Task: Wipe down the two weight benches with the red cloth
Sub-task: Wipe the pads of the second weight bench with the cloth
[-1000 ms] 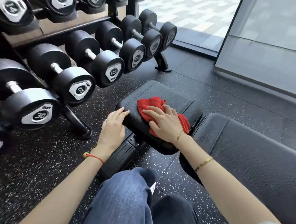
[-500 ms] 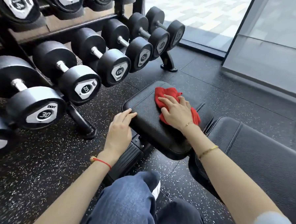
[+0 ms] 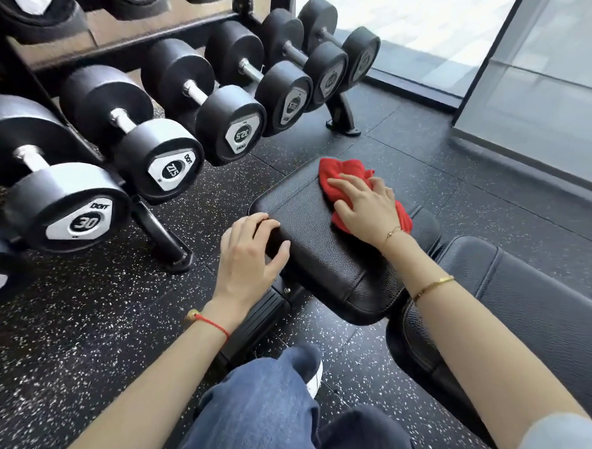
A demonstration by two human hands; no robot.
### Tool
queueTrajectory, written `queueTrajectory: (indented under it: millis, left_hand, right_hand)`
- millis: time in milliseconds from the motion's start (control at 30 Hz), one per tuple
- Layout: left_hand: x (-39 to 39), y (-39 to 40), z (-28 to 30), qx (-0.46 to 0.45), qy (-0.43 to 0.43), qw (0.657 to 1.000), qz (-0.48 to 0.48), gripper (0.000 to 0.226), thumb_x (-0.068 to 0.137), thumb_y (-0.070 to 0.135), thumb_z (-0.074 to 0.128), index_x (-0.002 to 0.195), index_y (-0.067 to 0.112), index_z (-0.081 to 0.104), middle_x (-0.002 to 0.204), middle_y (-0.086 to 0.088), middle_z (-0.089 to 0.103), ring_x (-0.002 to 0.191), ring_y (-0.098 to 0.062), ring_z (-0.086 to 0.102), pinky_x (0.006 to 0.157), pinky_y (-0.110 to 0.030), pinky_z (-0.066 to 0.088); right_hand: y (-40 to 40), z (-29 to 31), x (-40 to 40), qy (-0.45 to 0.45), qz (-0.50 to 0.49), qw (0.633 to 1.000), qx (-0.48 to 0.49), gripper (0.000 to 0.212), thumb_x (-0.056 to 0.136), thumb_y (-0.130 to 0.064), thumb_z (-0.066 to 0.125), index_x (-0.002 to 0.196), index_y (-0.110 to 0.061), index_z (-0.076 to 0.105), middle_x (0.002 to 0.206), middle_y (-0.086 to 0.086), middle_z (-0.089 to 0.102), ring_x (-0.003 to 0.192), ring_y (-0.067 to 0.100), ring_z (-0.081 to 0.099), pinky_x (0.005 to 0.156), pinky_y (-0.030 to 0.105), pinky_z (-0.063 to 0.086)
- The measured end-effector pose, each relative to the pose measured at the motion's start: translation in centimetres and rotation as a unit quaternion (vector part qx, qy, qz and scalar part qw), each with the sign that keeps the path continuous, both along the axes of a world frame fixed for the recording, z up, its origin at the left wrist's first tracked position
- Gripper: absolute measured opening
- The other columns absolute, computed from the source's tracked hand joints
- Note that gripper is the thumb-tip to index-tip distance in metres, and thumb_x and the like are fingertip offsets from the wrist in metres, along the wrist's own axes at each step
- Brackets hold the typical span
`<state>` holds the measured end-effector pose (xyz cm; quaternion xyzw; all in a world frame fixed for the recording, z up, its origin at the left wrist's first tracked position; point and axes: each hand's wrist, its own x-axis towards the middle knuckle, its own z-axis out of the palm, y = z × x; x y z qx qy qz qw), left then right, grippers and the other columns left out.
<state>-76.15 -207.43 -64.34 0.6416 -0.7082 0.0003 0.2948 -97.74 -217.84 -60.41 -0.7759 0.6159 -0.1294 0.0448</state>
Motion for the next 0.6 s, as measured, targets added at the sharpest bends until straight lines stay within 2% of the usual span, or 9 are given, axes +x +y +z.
queueTrajectory:
  millis: [133, 267, 333, 500, 600]
  left_hand:
    - [-0.9, -0.7, 0.5, 0.008, 0.001, 1.0, 0.003, 0.043, 0.09, 0.044, 0.058, 0.123, 0.017, 0.061, 0.131, -0.004, 0.054, 0.126, -0.025, 0.048, 0.108, -0.044, 0.038]
    - [-2.1, -1.8, 0.9, 0.013, -0.02, 1.0, -0.017, 0.045, 0.092, 0.041, 0.059, 0.128, 0.014, 0.06, 0.137, -0.008, 0.053, 0.131, -0.028, 0.045, 0.113, -0.047, 0.034]
    - [-2.8, -2.5, 1.1, 0.02, -0.015, 1.0, -0.019, 0.045, 0.092, 0.039, 0.06, 0.128, 0.013, 0.06, 0.137, -0.01, 0.052, 0.131, -0.03, 0.045, 0.114, -0.048, 0.032]
    - [-3.3, -3.1, 0.8, 0.027, -0.017, 0.999, -0.012, 0.044, 0.091, 0.038, 0.058, 0.126, 0.013, 0.06, 0.135, -0.01, 0.052, 0.129, -0.03, 0.045, 0.114, -0.049, 0.031]
    - [-3.3, -3.2, 0.8, 0.024, -0.017, 0.999, -0.016, 0.046, 0.09, 0.042, 0.052, 0.125, 0.013, 0.06, 0.134, -0.01, 0.053, 0.128, -0.03, 0.045, 0.113, -0.049, 0.031]
  right_hand:
    - [-0.4, 0.2, 0.6, 0.004, -0.023, 1.0, 0.012, 0.047, 0.093, -0.041, 0.043, 0.14, -0.044, 0.042, 0.151, -0.017, 0.037, 0.131, 0.035, 0.033, 0.107, 0.044, 0.025]
    - [3.8, 0.0, -0.5, 0.026, 0.069, 0.997, 0.008, 0.052, 0.088, -0.045, 0.036, 0.14, -0.046, 0.041, 0.151, -0.019, 0.037, 0.133, 0.033, 0.031, 0.109, 0.045, 0.025]
    - [5.8, -0.1, -2.2, 0.018, 0.076, 0.997, 0.002, 0.057, 0.083, -0.049, 0.028, 0.139, -0.048, 0.041, 0.149, -0.022, 0.038, 0.132, 0.031, 0.032, 0.108, 0.044, 0.026]
    - [2.6, 0.0, -3.8, 0.013, -0.025, 1.0, 0.0, 0.047, 0.091, -0.042, 0.043, 0.138, -0.046, 0.043, 0.149, -0.02, 0.039, 0.13, 0.032, 0.035, 0.107, 0.042, 0.027]
    - [0.3, 0.2, -2.3, 0.013, -0.073, 0.997, 0.017, 0.047, 0.093, -0.041, 0.041, 0.14, -0.043, 0.042, 0.152, -0.016, 0.036, 0.132, 0.034, 0.032, 0.108, 0.044, 0.025]
